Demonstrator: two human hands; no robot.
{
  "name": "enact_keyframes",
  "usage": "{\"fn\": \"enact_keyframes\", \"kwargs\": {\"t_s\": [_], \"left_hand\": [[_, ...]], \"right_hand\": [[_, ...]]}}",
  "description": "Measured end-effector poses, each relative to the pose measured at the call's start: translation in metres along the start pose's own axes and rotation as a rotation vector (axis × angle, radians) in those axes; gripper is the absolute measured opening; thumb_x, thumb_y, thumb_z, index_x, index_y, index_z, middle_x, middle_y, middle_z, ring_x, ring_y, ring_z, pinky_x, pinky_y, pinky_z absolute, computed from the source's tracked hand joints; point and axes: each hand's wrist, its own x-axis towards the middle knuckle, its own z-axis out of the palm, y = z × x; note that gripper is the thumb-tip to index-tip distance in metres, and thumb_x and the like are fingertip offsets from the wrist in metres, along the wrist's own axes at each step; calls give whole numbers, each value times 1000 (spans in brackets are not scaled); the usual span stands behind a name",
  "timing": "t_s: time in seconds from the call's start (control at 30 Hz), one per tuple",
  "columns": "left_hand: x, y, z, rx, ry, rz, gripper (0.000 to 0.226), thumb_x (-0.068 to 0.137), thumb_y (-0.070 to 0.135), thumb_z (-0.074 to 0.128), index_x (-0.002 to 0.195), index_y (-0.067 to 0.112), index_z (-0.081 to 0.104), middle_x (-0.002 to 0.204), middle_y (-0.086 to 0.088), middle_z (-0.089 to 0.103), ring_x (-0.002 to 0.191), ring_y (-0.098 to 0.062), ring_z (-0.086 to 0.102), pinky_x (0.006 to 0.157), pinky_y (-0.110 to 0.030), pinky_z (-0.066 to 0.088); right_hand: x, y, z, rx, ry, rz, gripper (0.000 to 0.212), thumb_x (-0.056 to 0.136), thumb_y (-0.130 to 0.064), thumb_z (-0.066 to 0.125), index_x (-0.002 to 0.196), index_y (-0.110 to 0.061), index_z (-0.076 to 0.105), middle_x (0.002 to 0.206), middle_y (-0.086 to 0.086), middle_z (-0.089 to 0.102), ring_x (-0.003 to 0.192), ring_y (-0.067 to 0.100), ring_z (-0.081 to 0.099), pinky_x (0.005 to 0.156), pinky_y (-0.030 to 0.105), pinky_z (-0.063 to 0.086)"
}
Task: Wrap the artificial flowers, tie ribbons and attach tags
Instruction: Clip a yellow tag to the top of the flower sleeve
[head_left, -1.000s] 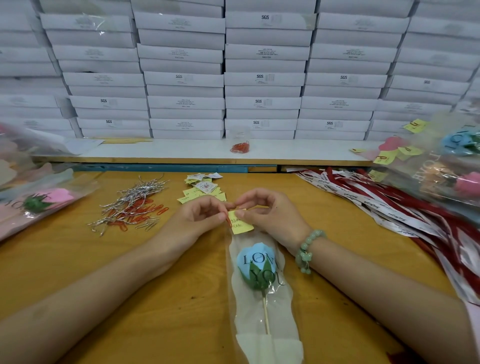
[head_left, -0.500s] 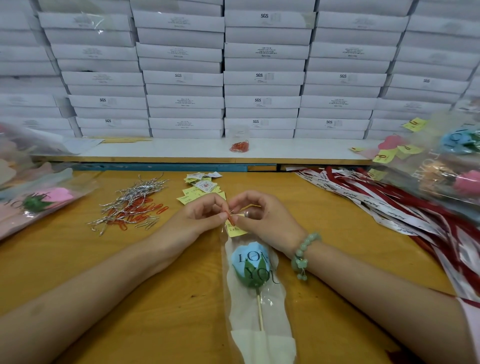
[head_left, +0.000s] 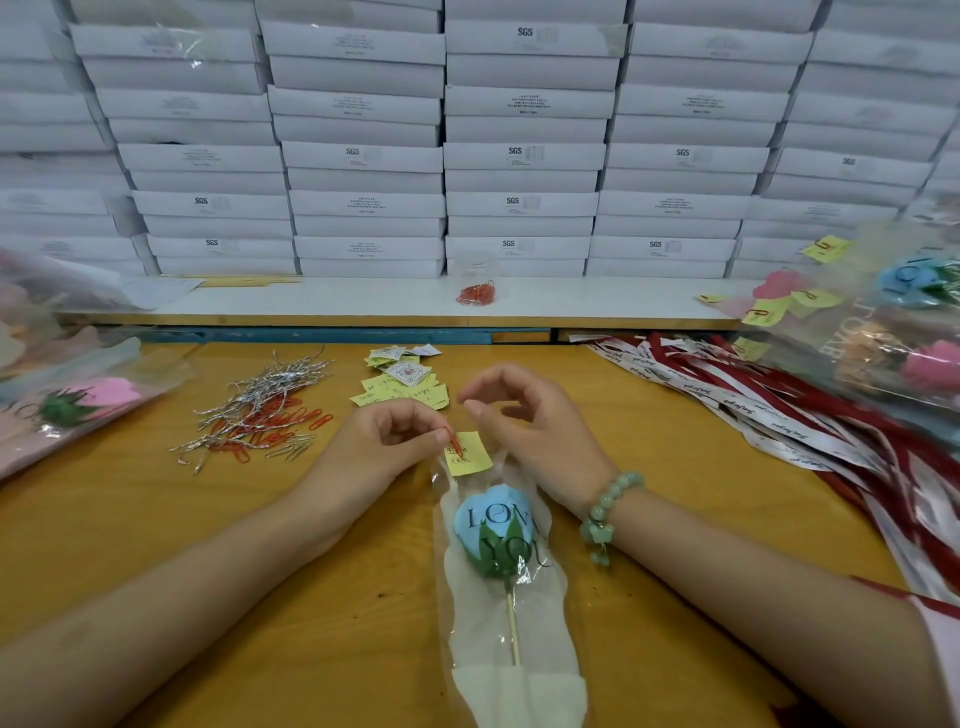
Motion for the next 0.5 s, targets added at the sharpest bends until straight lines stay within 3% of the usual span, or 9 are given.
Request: {"fn": "enact_keyframes", "kwargs": {"t_s": [0.17, 0.37, 0.5], "left_hand": [[0, 0, -2, -6, -23, 17, 23, 73, 33, 72, 86, 15, 75, 82, -6, 73, 75, -11, 65, 70, -21, 50], [1, -2, -3, -6, -2, 25, 19, 72, 31, 74, 85, 16, 75, 87, -8, 74, 81, -18, 68, 77, -28, 53], [0, -3, -3, 12, 0, 36, 12, 76, 24, 75, 84, 15, 75, 85, -7, 74, 79, -15, 68, 71, -21, 55]], "right_hand": [[0, 2, 3, -50, -113, -31, 16, 86, -17, 70, 102, -13, 68, 92, -2, 69, 81, 6, 60, 79, 22, 48], [1, 7, 3, 20, -121, 21, 27, 81, -17, 75, 103, -6, 64, 94, 10, 70, 88, 26, 67, 84, 36, 57], [2, 10, 3, 66, -134, 64, 27, 80, -17, 76, 101, -6, 65, 88, 7, 72, 78, 16, 68, 78, 29, 58]]}}
